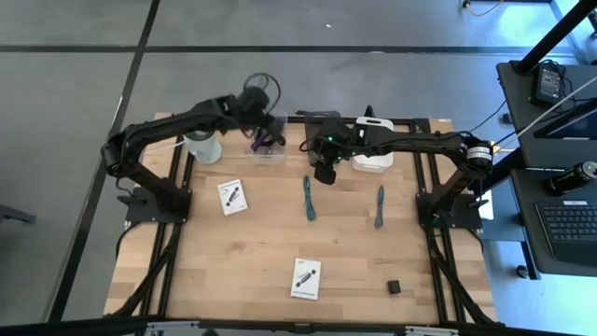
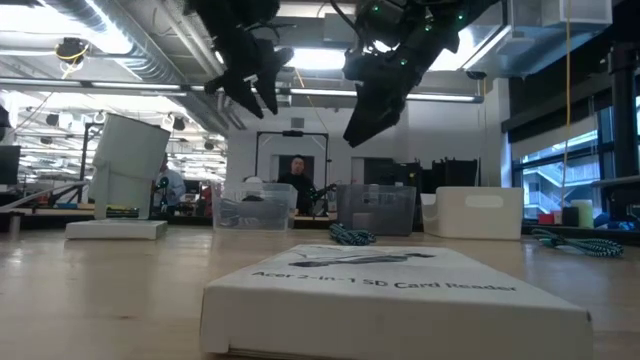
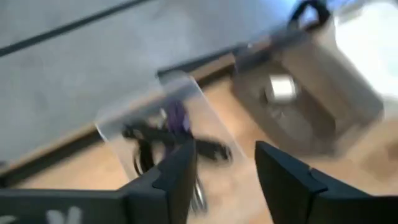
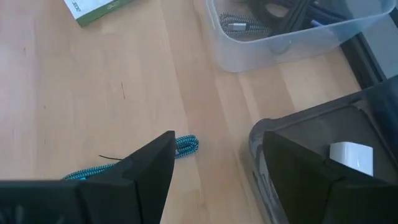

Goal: Pick and place items into bin
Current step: Put the bottom white card reader box into the white bin

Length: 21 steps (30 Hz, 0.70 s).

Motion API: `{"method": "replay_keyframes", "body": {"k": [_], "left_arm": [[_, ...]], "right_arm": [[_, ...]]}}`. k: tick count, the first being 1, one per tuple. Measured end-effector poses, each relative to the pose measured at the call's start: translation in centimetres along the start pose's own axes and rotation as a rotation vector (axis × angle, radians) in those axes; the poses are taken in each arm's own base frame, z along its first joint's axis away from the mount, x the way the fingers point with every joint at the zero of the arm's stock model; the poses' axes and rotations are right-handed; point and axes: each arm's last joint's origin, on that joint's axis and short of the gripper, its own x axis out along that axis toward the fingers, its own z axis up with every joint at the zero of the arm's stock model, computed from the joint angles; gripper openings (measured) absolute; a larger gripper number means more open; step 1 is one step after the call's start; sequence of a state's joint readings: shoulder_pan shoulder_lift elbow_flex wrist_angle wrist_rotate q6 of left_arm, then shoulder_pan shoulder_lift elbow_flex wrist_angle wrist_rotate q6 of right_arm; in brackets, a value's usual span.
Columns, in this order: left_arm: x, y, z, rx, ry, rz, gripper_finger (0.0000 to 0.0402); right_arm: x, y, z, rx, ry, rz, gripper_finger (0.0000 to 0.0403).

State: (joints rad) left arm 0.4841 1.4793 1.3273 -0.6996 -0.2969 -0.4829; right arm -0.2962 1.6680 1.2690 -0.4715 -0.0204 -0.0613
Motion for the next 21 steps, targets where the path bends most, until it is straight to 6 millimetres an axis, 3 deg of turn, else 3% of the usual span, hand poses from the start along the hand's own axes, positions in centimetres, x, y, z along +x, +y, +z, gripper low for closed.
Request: {"method": "replay_keyframes", "body": {"k": [8,14,21], "left_arm": [[-2.0,-5.6,-4.7,0.086,0.069,-0.115,0.0017],[-2.0,-7.5,-10.2,0.135,0.193,-0.151,0.0002],[-2.8,-8.2,-15.2,0.183,0.249,-0.191,0.0001]], "right_arm": [[-0.1,0.1,-1.1,0.087,0.112,-0.001,0.0241],[-0.3,0.8,-2.1,0.225,0.226,-0.035,0.0193],[-0.7,6.4,-2.9,0.319,0.294,-0.019,0.0085]]}}
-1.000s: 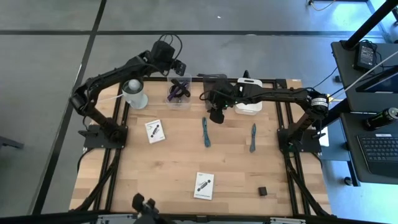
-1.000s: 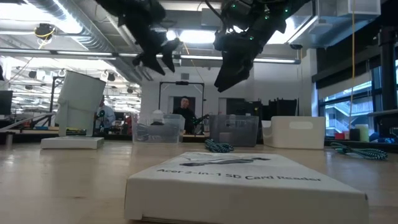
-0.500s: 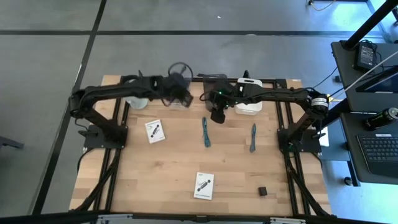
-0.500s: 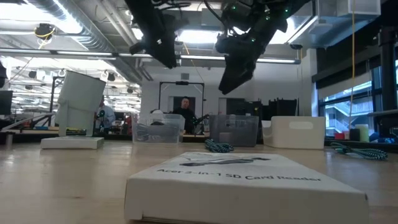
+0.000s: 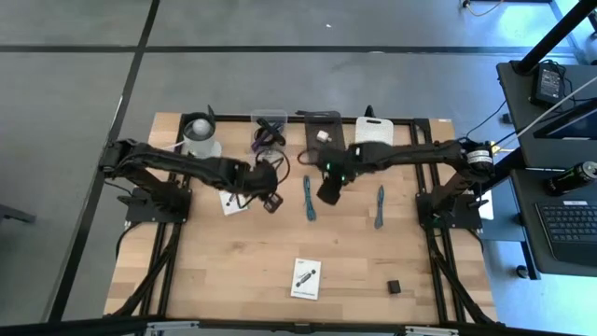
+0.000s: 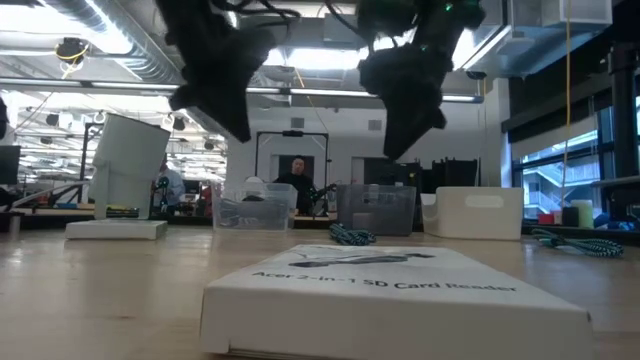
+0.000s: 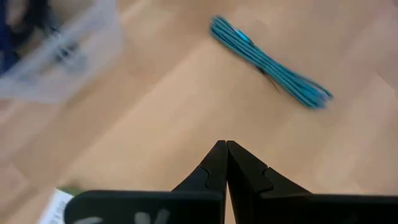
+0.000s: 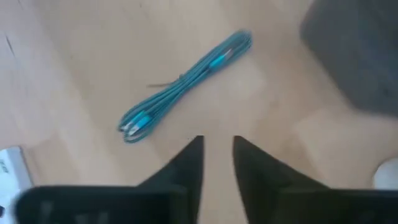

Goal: Pick and place items into bin
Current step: Put the bottom white card reader box into the white bin

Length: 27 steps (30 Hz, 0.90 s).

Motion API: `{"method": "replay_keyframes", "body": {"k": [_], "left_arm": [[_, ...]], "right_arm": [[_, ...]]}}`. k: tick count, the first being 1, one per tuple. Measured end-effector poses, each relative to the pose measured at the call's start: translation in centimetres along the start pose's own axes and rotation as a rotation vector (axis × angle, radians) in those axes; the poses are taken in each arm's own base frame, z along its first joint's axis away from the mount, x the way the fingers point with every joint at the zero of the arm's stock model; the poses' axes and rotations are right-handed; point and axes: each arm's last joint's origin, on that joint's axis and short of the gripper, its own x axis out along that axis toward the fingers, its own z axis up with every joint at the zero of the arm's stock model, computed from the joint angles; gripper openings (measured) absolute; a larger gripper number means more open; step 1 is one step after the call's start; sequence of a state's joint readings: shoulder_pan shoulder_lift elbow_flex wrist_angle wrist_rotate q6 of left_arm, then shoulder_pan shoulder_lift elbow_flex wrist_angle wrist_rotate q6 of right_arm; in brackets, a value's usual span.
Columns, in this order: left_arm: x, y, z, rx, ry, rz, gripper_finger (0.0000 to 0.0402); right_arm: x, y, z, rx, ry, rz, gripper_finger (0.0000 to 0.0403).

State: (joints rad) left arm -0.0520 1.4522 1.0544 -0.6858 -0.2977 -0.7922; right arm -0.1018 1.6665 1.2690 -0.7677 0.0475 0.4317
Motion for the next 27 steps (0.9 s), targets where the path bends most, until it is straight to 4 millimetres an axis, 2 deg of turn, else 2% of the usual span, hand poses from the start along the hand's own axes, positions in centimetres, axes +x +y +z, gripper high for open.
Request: {"method": "replay_keyframes", "body": {"k": [3,5,10,15,22,27], "left_arm": [[-0.8,-0.6,-1.9,0.032,-0.01,-0.06,0.0002],[-1.4,-0.9,-3.1,0.061,-0.025,-0.106,0.0001],[-2.6,-1.7,-5.5,0.117,-0.033,-0.185,0.0002],[-3.1,-3.1,-6.4,0.089,-0.056,-0.258,0.0002],[-2.9,-4.7,-6.7,0.06,-0.077,-0.362,0.0002],[-2.4,-5.7,-7.3,0.029,-0.03,-0.413,0.0002]], "right_arm": [[-0.2,2.8,-1.6,0.045,0.007,-0.017,0.0029],[-0.4,4.6,-2.8,0.082,0.013,0.001,0.0009],[-1.2,8.9,-6.0,0.233,0.007,0.028,0.0018],[-2.3,12.5,-9.7,0.352,-0.036,0.05,0.0005],[-4.3,16.3,-14.2,0.46,-0.063,0.131,0.0003],[-6.0,16.8,-17.0,0.398,0.07,0.068,0.0002]]}}
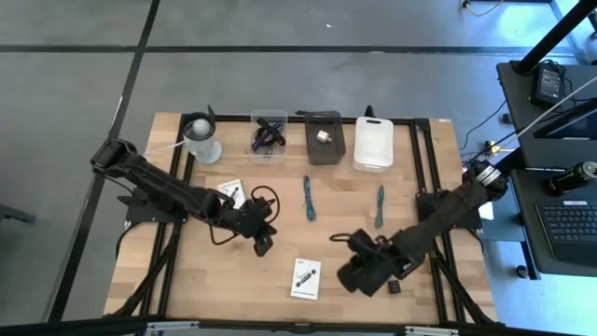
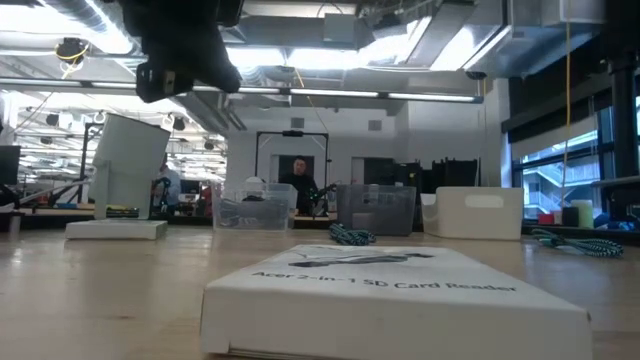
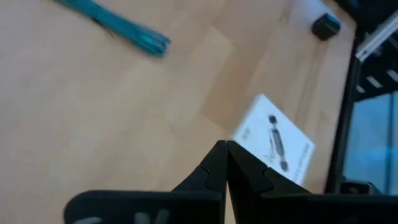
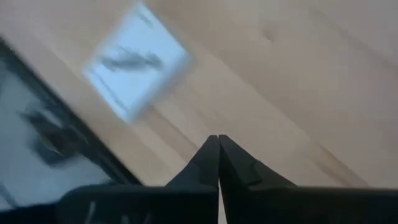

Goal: Pick and place items into bin
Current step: Put the bottom white card reader box into the white bin

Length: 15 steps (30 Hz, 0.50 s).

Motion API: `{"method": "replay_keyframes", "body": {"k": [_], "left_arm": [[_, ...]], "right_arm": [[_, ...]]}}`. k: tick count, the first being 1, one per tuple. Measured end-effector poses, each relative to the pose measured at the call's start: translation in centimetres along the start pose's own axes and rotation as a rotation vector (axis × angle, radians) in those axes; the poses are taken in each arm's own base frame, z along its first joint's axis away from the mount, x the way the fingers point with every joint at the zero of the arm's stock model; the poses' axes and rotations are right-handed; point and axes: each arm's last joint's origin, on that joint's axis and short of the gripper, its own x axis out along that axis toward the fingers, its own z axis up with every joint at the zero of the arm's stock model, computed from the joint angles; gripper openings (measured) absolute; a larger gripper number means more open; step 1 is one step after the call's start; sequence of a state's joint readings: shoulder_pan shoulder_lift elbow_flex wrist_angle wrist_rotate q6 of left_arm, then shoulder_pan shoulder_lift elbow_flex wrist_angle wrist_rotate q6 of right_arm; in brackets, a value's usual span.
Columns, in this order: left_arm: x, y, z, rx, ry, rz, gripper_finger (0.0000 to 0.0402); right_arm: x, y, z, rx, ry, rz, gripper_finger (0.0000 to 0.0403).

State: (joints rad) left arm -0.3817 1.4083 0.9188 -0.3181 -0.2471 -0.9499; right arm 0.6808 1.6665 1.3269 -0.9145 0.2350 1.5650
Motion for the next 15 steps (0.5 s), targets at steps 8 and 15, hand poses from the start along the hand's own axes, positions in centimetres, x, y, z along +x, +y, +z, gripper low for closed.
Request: {"method": "replay_keyframes", "body": {"k": [8,15], "left_arm": [[2.6,-3.7,-0.8,0.02,0.064,-0.048,0.0002],[6.2,-7.3,-0.9,0.029,0.167,0.085,0.0002]], "right_arm": [[-1.2,-2.1,-3.9,-0.091,0.174,-0.188,0.0001],[-0.3,-2.5,-7.7,-0.114,0.11,-0.059,0.0]]}}
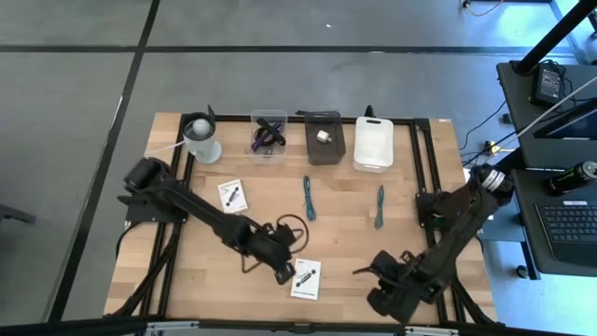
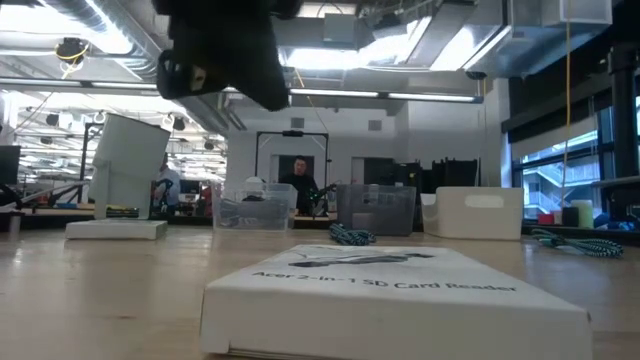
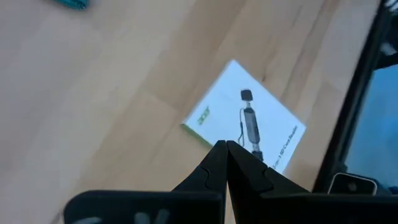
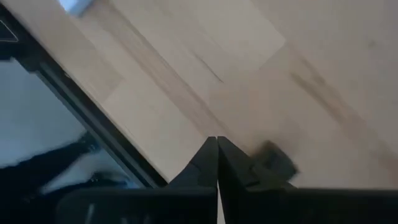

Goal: Pick and place items into bin
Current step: Put the bottom white card reader box into the white bin

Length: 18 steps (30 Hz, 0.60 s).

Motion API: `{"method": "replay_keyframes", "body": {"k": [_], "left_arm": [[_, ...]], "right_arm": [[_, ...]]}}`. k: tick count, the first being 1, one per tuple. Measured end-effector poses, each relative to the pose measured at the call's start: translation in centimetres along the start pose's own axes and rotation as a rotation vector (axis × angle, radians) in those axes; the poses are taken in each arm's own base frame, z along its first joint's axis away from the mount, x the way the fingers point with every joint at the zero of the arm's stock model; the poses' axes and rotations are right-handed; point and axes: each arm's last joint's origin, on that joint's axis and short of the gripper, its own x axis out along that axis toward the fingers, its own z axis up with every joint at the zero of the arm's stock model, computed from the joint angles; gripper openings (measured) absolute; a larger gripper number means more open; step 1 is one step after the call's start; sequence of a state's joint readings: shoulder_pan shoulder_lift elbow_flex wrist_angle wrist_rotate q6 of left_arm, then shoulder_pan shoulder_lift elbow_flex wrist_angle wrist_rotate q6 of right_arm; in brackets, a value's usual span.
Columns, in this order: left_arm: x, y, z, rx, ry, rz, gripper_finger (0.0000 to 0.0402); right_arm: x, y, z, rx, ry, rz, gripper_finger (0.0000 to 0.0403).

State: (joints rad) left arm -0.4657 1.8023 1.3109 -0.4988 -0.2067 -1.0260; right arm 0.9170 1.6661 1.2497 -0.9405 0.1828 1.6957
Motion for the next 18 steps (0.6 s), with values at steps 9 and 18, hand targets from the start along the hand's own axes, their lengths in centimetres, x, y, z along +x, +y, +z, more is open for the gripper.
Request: {"method": "replay_keyframes", "body": {"k": [9,18], "left_arm": [[1.6,-3.1,-0.1,-0.09,0.036,0.049,0.0002],[4.0,-3.5,-2.1,-0.116,0.042,0.09,0.0003]], "right_arm": [[4.4,-1.3,0.2,0.033,-0.125,0.493,0.0],[6.2,-1.7,5.6,0.11,-0.253,0.647,0.0]]}}
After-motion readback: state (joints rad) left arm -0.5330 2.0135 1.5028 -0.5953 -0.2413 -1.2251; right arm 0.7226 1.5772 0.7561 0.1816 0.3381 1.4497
